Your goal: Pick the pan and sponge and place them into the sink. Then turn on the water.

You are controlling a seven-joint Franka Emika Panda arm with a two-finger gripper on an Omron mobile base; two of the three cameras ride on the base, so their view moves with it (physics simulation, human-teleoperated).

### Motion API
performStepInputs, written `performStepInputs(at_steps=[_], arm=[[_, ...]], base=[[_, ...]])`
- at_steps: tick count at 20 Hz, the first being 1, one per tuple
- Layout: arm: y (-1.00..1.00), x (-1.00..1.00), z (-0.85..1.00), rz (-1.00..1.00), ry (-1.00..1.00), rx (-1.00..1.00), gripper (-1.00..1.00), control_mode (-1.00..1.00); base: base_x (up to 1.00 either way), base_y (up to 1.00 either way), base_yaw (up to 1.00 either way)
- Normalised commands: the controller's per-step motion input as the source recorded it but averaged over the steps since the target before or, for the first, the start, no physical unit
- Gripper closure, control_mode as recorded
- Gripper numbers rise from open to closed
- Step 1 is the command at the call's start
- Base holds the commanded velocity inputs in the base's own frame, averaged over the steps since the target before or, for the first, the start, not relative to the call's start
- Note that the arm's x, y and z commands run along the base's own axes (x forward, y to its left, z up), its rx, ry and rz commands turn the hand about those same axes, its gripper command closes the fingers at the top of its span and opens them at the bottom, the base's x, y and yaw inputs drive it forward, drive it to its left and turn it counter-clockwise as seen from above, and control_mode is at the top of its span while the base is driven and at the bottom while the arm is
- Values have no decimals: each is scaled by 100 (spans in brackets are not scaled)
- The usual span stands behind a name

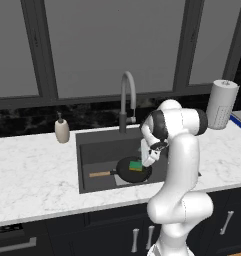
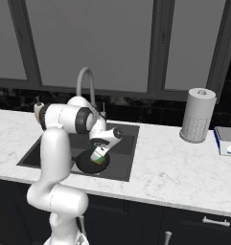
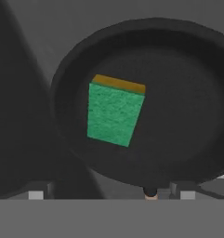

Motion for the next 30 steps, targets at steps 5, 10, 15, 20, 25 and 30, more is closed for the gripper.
performStepInputs(at_steps=[5,10,15,20,25,30], arm=[[-18,-30,58,-18,-13,9,-100,-100],[-16,-31,42,-30,-10,21,-100,-100],[-5,-25,43,-23,-19,26,-100,-100],[0,-25,64,-15,-20,18,-100,-100],[-5,-28,69,-4,-2,25,-100,-100],[-10,-15,63,0,0,25,-100,-100]], base=[[0,0,0],[0,0,0],[0,0,0],[0,0,0],[0,0,0],[0,0,0]])
